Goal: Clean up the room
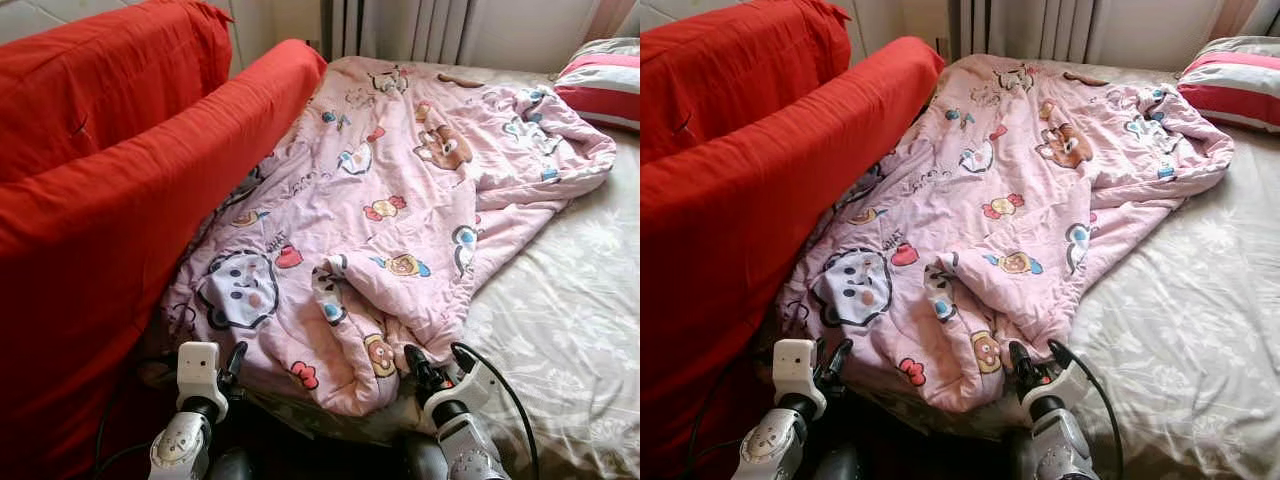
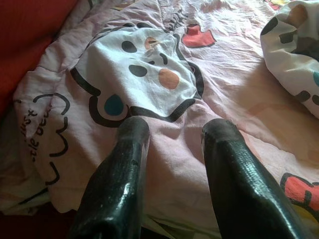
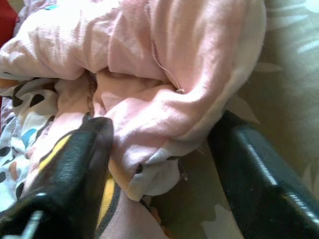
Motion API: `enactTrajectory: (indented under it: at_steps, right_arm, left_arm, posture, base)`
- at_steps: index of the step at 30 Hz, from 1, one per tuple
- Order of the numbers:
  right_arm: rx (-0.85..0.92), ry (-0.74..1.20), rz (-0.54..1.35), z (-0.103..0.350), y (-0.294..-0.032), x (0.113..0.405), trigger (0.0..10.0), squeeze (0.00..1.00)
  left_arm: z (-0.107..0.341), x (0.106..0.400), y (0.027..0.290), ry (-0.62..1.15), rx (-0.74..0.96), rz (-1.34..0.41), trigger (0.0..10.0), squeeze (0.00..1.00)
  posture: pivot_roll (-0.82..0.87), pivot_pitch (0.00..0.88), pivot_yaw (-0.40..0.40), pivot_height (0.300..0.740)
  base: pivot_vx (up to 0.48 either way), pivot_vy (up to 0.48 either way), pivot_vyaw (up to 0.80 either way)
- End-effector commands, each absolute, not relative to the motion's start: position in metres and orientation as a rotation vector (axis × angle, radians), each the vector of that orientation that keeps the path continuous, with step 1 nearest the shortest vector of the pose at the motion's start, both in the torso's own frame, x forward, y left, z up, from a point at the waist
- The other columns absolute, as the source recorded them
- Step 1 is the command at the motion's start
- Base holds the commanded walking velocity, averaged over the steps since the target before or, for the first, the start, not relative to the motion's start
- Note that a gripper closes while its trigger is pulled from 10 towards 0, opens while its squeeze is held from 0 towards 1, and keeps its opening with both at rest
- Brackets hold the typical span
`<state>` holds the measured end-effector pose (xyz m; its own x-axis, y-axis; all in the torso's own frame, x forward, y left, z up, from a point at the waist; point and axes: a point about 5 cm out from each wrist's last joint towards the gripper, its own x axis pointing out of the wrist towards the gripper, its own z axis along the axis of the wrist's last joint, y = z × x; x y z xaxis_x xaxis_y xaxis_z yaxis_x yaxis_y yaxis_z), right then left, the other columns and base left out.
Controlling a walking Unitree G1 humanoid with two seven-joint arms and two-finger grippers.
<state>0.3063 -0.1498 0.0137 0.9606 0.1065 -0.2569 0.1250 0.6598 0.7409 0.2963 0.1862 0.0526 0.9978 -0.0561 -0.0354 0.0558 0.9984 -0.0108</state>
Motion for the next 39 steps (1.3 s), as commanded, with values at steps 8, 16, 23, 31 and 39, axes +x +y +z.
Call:
enactTrajectory:
  at_steps: [8, 16, 23, 31, 39]
  right_arm:
    - [0.869, 0.297, -0.006, 0.0135, -0.1437, 0.3075, 0.0, 0.00]
    - [0.873, 0.283, -0.010, 0.0149, -0.1456, 0.3085, 0.0, 0.00]
    - [0.862, 0.275, -0.009, 0.0155, -0.1476, 0.3088, 0.0, 0.00]
    - [0.847, 0.264, -0.015, 0.0166, -0.1507, 0.3093, 0.0, 0.00]
    - [0.806, 0.255, -0.010, 0.0175, -0.1506, 0.3094, 0.0, 0.00]
  left_arm:
    - [0.0464, 0.2930, 0.1878, 0.067, 0.008, -0.067, 10.0, 0.00]
    - [0.0461, 0.2930, 0.1876, 0.068, 0.011, -0.064, 10.0, 0.00]
    - [0.0459, 0.2932, 0.1879, 0.070, 0.012, -0.065, 10.0, 0.00]
    - [0.0462, 0.2942, 0.1871, 0.070, 0.012, -0.068, 10.0, 0.00]
    - [0.0462, 0.2942, 0.1877, 0.070, 0.014, -0.067, 10.0, 0.00]
  posture:
    - [-0.02, 0.206, 0.049, 0.583]
    - [-0.02, 0.206, 0.047, 0.583]
    - [-0.02, 0.203, 0.046, 0.583]
    - [-0.02, 0.198, 0.047, 0.583]
    - [-0.03, 0.194, 0.049, 0.583]
  base:
    - [0.000, 0.000, 0.00]
    - [0.000, 0.000, 0.00]
    - [0.000, 0.000, 0.00]
    - [0.000, 0.000, 0.00]
    - [0.000, 0.000, 0.00]
